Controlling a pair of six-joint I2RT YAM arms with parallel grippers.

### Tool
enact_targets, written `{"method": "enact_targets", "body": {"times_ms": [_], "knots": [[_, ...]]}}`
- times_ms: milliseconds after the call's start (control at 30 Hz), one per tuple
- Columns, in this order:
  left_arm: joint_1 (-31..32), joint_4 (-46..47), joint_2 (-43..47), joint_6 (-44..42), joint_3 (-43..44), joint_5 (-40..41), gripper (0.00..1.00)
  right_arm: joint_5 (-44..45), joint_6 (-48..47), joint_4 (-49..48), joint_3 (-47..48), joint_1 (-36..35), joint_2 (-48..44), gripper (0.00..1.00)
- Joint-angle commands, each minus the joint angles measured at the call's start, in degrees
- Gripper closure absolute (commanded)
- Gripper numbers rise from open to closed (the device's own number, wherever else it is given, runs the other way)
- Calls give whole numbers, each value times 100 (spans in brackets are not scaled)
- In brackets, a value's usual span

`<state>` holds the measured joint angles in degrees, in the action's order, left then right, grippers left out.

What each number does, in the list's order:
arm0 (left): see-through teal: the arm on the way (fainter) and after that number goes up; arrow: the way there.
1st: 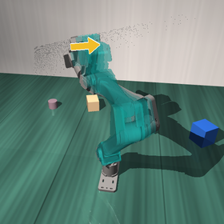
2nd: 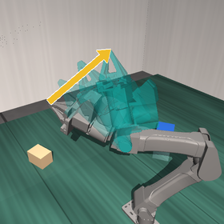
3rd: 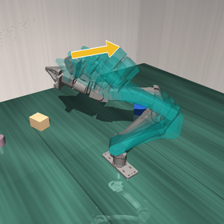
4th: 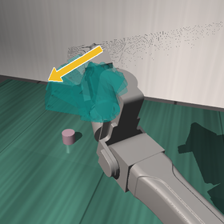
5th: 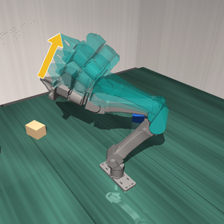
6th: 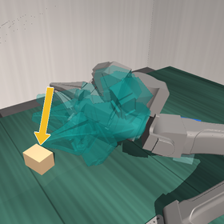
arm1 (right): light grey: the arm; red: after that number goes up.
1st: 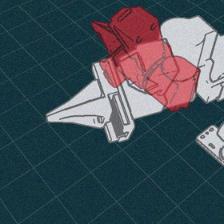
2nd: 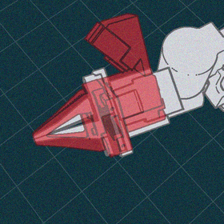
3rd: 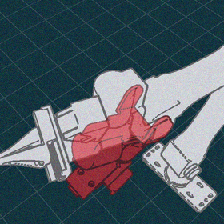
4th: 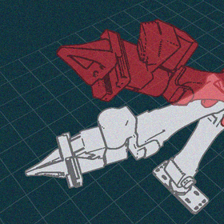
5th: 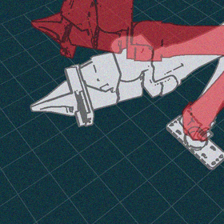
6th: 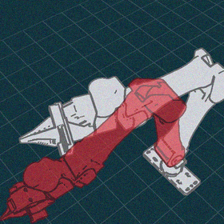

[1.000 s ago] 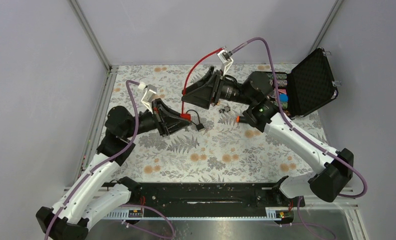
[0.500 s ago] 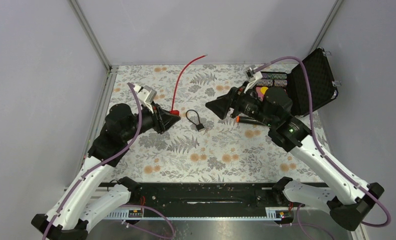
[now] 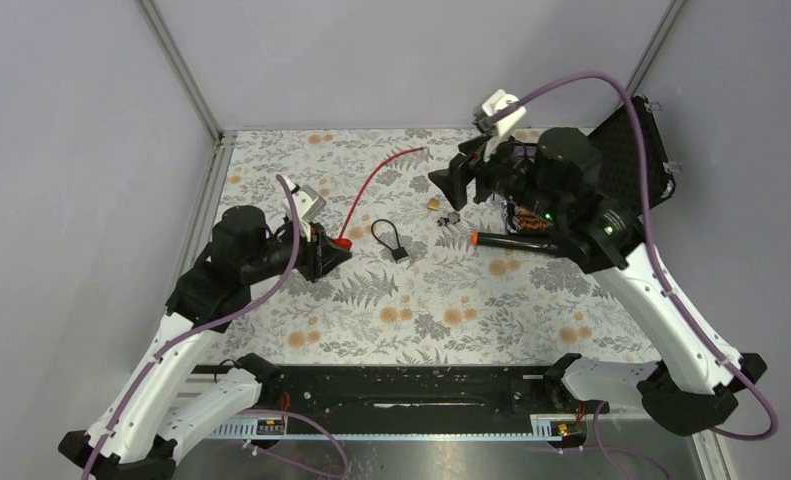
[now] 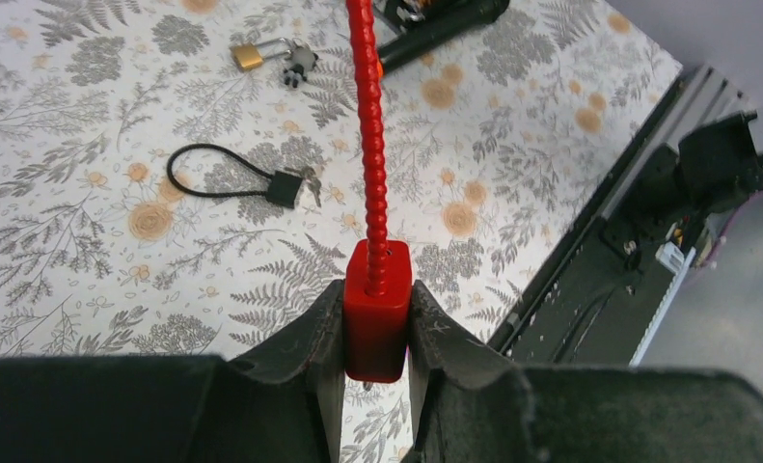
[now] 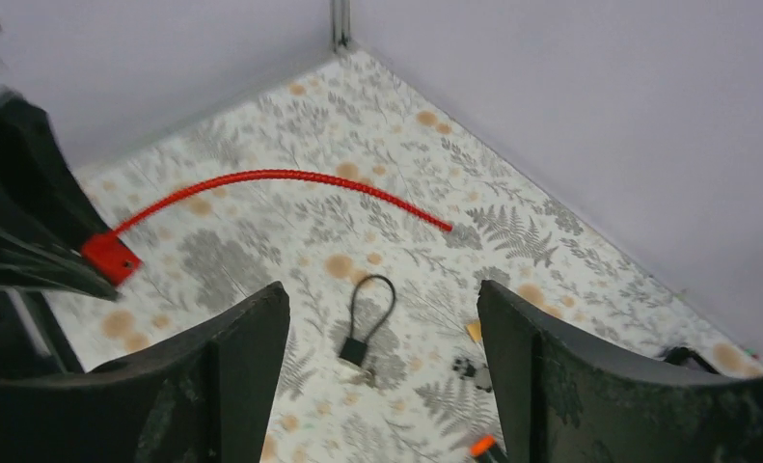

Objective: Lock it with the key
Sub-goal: Lock the lock.

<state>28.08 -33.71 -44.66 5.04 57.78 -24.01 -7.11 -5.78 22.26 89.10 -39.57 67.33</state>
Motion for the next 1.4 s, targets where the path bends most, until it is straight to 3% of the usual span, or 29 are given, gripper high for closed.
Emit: {"method": "enact_targets", "body": {"times_ms": [0, 367, 633, 833, 900, 967, 1100, 1267, 1367], "knots": [[-4, -253, 171, -693, 270, -709, 100, -361, -1569, 703, 234, 23, 501, 23], [-9, -338, 280, -883, 267, -975, 100, -786, -1950, 1137, 485, 24, 1098, 38], [-4, -338, 258, -893, 306, -1001, 100, -897, -1837, 1037, 457, 25, 1220, 61], [-11, -145, 277, -759, 312, -973, 100, -1033, -1650, 1195, 494, 21, 1256, 85], [-4, 79, 296, -658, 290, -880, 100, -1137, -1458, 1233, 494, 22, 1244, 98], [-10, 397, 268, -536, 283, -695, 100, -1412, -961, 1142, 419, 23, 1198, 100], [-4, 1048, 137, -134, 173, -630, 100, -2151, 561, -195, -409, 17, 772, 100], [-4, 2312, 149, 382, -368, -1035, 100, -2585, 3093, -3904, -2181, -38, -12, 100], [4, 2885, 163, 456, -583, -1578, 100, -2644, 3902, -5726, -2757, -232, -106, 100]]}}
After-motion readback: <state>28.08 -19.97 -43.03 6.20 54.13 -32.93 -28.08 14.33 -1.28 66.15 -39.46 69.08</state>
